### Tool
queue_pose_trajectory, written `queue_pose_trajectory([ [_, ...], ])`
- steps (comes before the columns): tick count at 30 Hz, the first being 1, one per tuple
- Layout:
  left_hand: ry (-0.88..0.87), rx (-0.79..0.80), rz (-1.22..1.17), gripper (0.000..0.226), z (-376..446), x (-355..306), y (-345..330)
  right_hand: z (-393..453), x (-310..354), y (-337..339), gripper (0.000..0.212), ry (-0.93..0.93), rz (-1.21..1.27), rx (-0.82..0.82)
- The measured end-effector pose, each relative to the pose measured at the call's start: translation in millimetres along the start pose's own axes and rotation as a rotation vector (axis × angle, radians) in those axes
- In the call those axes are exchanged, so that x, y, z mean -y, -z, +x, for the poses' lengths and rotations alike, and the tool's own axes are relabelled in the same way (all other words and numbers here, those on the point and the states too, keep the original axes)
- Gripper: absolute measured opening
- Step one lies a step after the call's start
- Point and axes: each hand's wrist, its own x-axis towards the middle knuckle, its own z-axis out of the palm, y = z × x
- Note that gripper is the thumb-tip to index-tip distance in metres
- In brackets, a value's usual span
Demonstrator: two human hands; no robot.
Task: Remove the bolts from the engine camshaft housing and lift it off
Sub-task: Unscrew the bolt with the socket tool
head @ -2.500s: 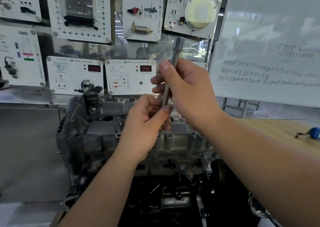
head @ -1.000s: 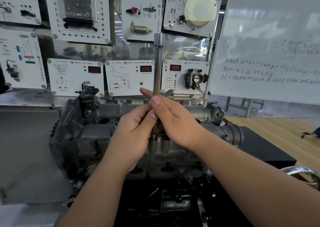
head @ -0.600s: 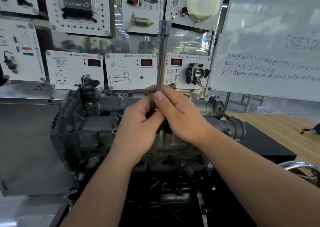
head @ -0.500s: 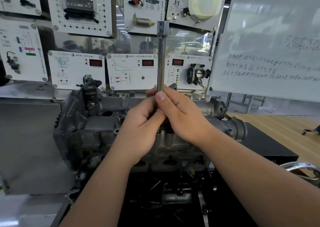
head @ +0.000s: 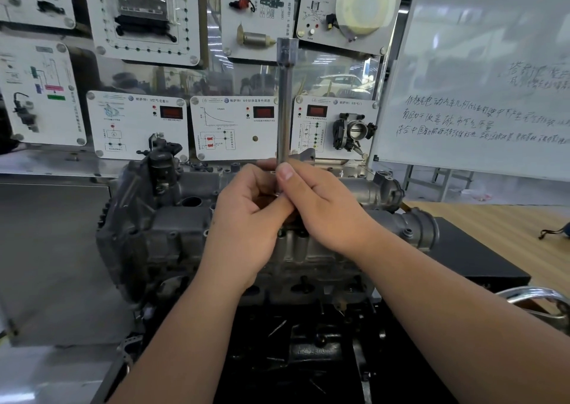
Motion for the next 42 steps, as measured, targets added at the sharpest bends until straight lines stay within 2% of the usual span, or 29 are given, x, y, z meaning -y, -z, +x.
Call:
queue_pose_trajectory([
  [4,0.014,0.033,0.048,0.014,-0.3,-4.1,1.7,-2.1,0.8,0.8,0.028,-0.007,0.008,-0.036],
  [7,-0.004,0.122,0.256,0.028,-2.9,-12.6,5.9,-1.7,0.4,2.3,0.018,-0.037,-0.037,-0.062],
  [10,0.002,0.192,0.484,0.029,-6.7,-24.1,17.0,-1.0,1.7,1.9,0.025,-0.054,-0.074,-0.044],
  [12,0.016,0.182,0.524,0.032,-8.9,-29.3,25.2,-2.5,3.7,0.7,0.027,-0.046,-0.080,-0.016],
  [15,0.001,0.162,0.499,0.034,-14.5,-29.8,27.5,-3.7,3.3,-1.2,0.030,-0.036,-0.097,0.016],
  [17,-0.051,0.076,0.463,0.027,-18.2,-28.0,27.1,-3.7,1.1,-0.5,0.031,-0.023,-0.095,0.010],
  [19,-0.083,-0.046,0.338,0.025,-14.3,-34.5,28.7,-2.8,0.4,0.8,0.034,-0.002,-0.099,0.028],
  [21,-0.091,-0.093,0.165,0.031,3.3,-49.9,28.3,-3.2,-1.1,0.5,0.031,-0.012,-0.083,0.062],
  [24,-0.032,-0.005,0.080,0.040,48.0,-83.0,19.5,-3.0,-3.3,0.7,0.033,-0.048,-0.063,0.075],
  [28,0.057,0.290,-0.061,0.041,81.3,-115.8,0.1,-1.8,-2.6,2.7,0.033,-0.071,-0.059,0.092],
  [30,0.054,0.300,-0.065,0.031,84.0,-119.6,-8.5,-1.3,0.5,5.0,0.033,-0.092,-0.077,0.109],
  [35,0.121,0.208,-0.132,0.024,80.2,-118.1,-30.0,8.8,10.5,14.1,0.035,-0.198,-0.071,0.253],
  [39,0.153,0.197,-0.160,0.034,76.4,-116.8,-35.9,7.2,9.0,8.8,0.041,-0.199,-0.040,0.236],
  [42,0.180,0.237,-0.278,0.047,73.4,-116.0,-31.2,4.8,8.0,4.0,0.040,-0.190,-0.053,0.211],
])
